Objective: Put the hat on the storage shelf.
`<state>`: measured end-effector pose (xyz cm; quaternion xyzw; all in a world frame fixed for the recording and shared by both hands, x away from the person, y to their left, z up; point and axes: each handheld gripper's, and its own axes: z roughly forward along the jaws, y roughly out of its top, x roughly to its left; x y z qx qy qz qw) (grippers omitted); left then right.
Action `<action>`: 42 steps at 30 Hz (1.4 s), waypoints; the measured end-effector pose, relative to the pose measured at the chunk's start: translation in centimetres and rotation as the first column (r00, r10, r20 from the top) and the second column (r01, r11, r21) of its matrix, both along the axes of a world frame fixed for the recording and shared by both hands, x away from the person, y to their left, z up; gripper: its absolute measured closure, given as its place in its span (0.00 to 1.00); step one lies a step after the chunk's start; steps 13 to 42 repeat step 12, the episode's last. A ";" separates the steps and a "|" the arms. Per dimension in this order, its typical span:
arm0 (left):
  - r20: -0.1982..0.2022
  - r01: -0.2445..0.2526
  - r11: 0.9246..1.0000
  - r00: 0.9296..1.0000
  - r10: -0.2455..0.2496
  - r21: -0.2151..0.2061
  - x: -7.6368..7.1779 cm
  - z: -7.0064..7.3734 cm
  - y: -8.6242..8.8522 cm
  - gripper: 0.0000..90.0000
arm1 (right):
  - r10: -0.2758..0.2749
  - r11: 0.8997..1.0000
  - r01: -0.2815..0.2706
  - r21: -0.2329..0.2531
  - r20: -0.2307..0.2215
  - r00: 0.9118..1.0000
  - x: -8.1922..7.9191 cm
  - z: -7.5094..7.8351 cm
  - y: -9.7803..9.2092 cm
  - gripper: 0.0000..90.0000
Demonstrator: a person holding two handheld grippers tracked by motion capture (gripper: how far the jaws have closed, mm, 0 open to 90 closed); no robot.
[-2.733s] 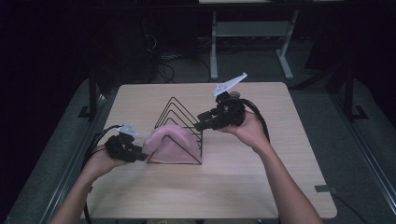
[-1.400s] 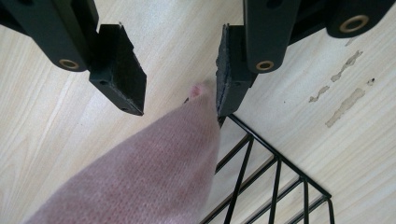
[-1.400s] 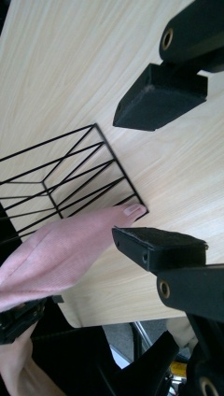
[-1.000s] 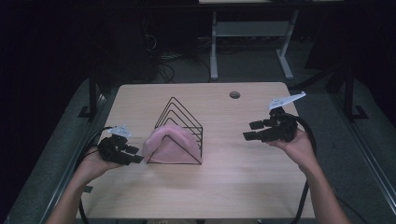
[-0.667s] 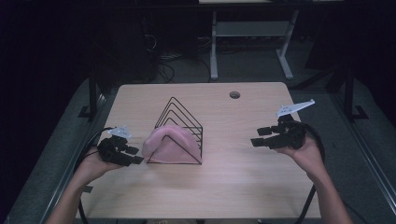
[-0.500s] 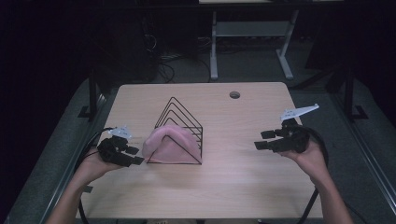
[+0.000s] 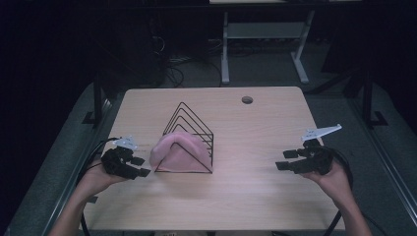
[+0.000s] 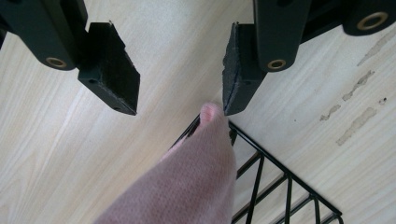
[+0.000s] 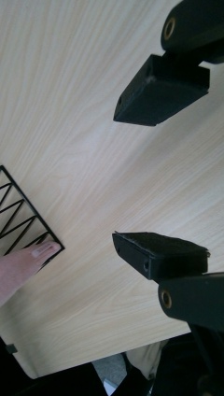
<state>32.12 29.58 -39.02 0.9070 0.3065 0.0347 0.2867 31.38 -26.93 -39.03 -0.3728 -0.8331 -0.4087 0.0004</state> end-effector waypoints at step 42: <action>0.000 -0.047 0.996 0.999 0.047 -0.072 -1.8 -0.2 0.1 0.42 | 0.004 1.000 -0.003 -0.029 0.033 0.999 -3.1 -1.3 0.4 0.33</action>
